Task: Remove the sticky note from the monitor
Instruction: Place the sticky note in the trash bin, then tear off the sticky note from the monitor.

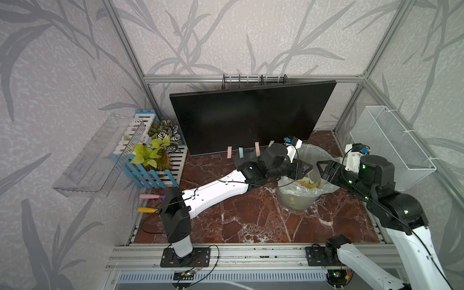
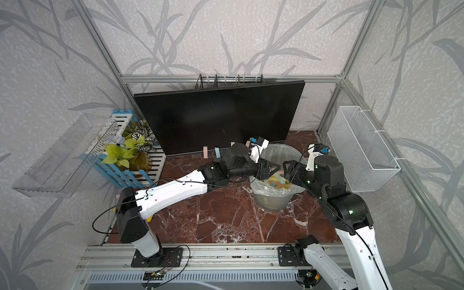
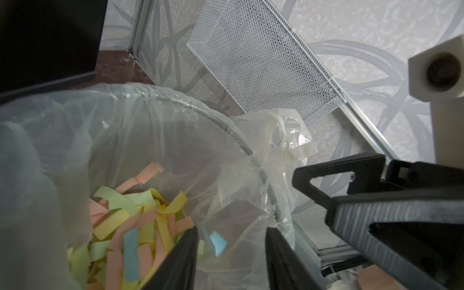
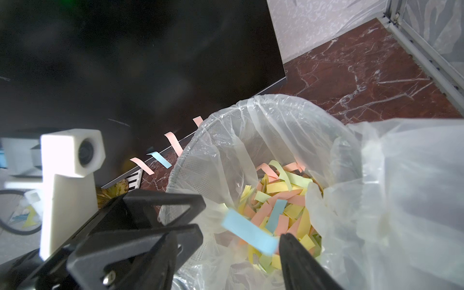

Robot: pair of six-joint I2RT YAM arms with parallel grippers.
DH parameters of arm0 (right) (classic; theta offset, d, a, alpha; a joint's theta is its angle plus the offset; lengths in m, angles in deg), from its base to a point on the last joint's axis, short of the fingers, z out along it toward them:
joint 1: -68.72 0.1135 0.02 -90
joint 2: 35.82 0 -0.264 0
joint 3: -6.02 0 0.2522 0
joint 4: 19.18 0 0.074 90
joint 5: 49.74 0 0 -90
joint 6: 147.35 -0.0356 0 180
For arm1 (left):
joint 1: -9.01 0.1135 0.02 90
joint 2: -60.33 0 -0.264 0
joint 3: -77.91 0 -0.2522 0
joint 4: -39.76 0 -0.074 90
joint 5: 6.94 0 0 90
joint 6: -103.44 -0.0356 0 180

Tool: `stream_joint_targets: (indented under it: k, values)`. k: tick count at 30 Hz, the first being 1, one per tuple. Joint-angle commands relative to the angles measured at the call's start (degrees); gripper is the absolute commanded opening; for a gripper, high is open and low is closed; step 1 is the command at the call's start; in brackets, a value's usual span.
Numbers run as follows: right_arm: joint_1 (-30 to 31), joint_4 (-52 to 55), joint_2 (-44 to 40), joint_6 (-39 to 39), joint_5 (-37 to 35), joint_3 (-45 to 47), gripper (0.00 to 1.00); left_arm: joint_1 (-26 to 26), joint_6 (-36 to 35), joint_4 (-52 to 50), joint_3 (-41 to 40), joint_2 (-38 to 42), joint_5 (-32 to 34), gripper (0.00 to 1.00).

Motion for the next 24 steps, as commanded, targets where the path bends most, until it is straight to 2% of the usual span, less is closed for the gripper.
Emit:
stream_joint_targets:
  k: [1, 3, 7, 10, 14, 19, 24]
  values:
    - [-0.30, -0.64, -0.10, -0.59, 0.73, -0.11, 0.69, -0.07, -2.80, -1.03, 2.34, 1.42, 3.10, 0.63]
    - [-0.37, -0.82, 0.01, -0.71, 0.97, -0.36, 0.69, 0.01, -3.27, -0.83, 2.34, 2.45, 4.00, 0.71]
    - [-0.37, -1.37, 0.38, -0.80, 2.22, -0.64, 0.69, 0.21, -4.49, -0.70, 1.18, 5.71, 6.48, 0.78]
    - [-0.38, -2.39, 1.04, -0.81, 4.75, -0.90, 0.69, 1.30, -4.12, 0.77, -3.93, 11.18, 9.02, 0.85]
    - [-0.30, -4.26, 2.50, -1.01, 8.95, -1.65, 0.69, 5.60, -0.22, 6.36, -17.25, 21.92, 11.33, 0.92]
    - [0.54, -7.39, 5.80, -1.92, 14.79, -2.88, 0.68, 14.96, 5.53, 14.09, -37.02, 36.88, 11.64, 0.98]
    - [9.06, -9.32, 9.79, -1.58, 10.37, -5.02, 0.68, 22.79, 8.84, 19.12, -50.41, 46.81, 10.20, 1.00]
